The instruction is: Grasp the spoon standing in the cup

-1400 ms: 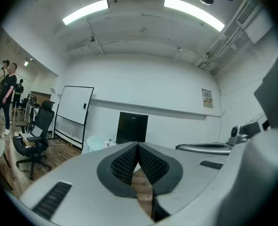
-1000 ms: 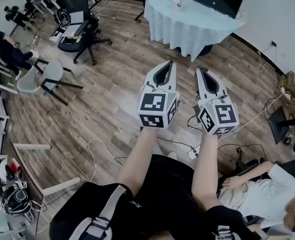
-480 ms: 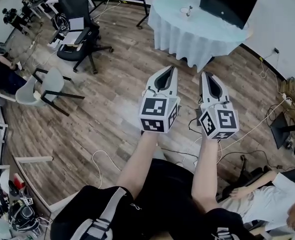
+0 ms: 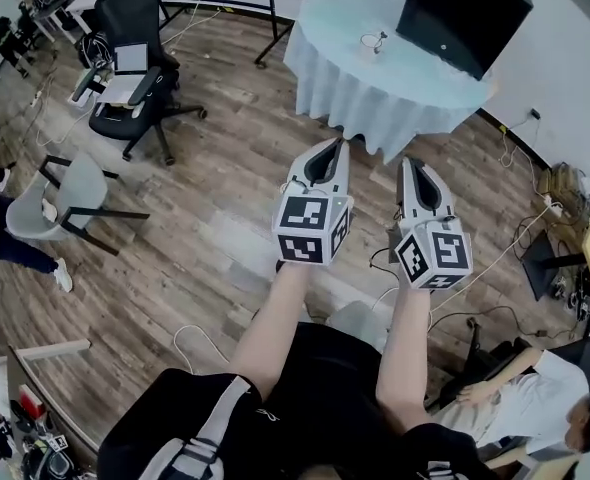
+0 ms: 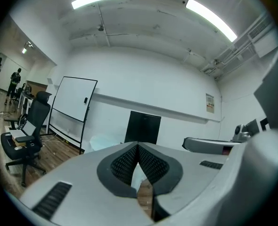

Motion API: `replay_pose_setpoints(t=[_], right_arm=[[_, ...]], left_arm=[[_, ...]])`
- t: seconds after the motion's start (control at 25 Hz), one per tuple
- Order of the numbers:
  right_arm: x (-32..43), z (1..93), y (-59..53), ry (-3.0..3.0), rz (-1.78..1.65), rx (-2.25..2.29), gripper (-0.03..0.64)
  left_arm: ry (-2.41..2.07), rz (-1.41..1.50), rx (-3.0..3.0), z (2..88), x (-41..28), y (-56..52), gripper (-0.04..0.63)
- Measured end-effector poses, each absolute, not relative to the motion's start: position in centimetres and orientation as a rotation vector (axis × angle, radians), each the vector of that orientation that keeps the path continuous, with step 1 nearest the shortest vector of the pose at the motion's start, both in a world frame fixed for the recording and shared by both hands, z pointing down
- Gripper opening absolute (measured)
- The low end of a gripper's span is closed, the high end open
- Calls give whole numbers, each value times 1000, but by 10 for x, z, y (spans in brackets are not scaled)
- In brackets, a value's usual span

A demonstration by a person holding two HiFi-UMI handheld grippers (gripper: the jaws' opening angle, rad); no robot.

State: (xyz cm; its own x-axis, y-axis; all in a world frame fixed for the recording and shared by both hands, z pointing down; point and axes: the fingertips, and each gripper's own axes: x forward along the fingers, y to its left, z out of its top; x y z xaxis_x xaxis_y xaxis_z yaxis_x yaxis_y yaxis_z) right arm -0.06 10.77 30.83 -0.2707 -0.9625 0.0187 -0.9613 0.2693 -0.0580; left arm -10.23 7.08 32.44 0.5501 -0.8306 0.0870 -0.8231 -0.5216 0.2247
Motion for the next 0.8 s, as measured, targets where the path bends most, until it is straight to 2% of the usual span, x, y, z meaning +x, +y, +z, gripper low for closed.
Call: replay_pose_setpoints(t=[0.2, 0.52, 0.8], right_arm=[[13, 295, 80, 2460, -42, -1880, 5], [43, 314, -6, 2481, -114, -1743, 5], [111, 317, -85, 2476, -179, -1687, 5]], left_arm=[[-1367, -81, 2595, 310, -88, 44, 5], [-1476, 19, 2573, 326, -60, -32, 5], [-1518, 74, 2561, 327, 1, -96, 6]])
